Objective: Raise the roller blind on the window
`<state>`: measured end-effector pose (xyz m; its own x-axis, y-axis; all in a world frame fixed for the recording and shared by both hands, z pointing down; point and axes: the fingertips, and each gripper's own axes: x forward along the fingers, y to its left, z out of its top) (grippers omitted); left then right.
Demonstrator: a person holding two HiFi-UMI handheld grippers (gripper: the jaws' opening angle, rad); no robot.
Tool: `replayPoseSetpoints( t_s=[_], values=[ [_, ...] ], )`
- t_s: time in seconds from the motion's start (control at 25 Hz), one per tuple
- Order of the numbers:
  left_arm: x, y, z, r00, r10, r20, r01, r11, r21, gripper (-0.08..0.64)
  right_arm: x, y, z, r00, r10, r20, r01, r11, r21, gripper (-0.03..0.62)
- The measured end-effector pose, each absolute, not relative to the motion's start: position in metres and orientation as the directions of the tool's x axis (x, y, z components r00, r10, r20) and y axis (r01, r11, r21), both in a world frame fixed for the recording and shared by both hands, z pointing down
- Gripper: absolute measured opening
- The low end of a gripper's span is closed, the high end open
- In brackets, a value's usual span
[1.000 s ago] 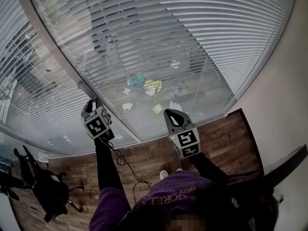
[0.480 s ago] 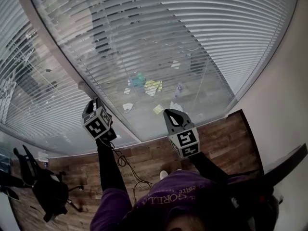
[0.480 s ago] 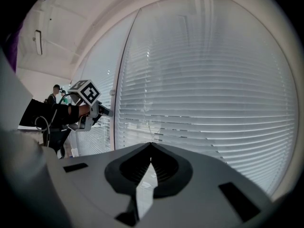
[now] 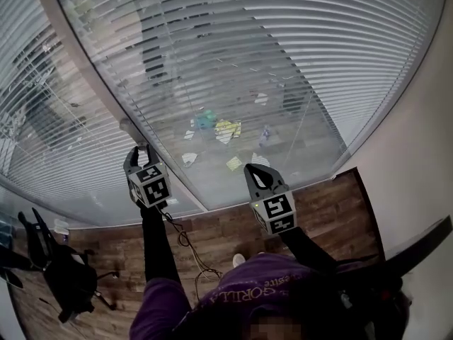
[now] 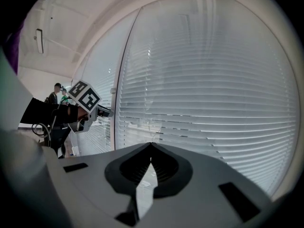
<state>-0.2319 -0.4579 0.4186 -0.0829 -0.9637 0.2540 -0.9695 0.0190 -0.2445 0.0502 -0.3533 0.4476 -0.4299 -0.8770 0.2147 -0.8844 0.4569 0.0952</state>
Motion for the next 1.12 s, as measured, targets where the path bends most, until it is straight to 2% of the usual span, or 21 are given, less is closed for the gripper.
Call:
replayPoseSetpoints(
  t_s=[0.2,0.28,0.76,1.12],
  values=[
    [-0.224,-0.459,0.414,-0.109,-0.960,0.256,-0.846,-0.046,-0.531,0.115,0.050,-0.351,0.452,-0.431,-0.875,0.219,-0.884,0.459,0.092,-0.002],
    [-0.224,-0.460,0.414,-0.115,-0.962,0.246,-0.826,-0.045,-0.562,0.115,0.050,-0.352,0.452,-0.432,-0.875,0.219,-0.883,0.460,0.092,-0.002],
    [-0.230,-0.461,0.410,-0.087,-0.960,0.267,-0.973,0.025,-0.229,0.115,0.050,-0.349,0.454,-0.429,-0.874,0.227,-0.885,0.457,0.086,-0.002],
    [-0.231,-0.458,0.406,-0.071,-0.960,0.269,-0.995,0.047,-0.092,0.115,0.049,-0.347,0.453,-0.428,-0.875,0.224,-0.886,0.455,0.086,-0.002]
  ],
)
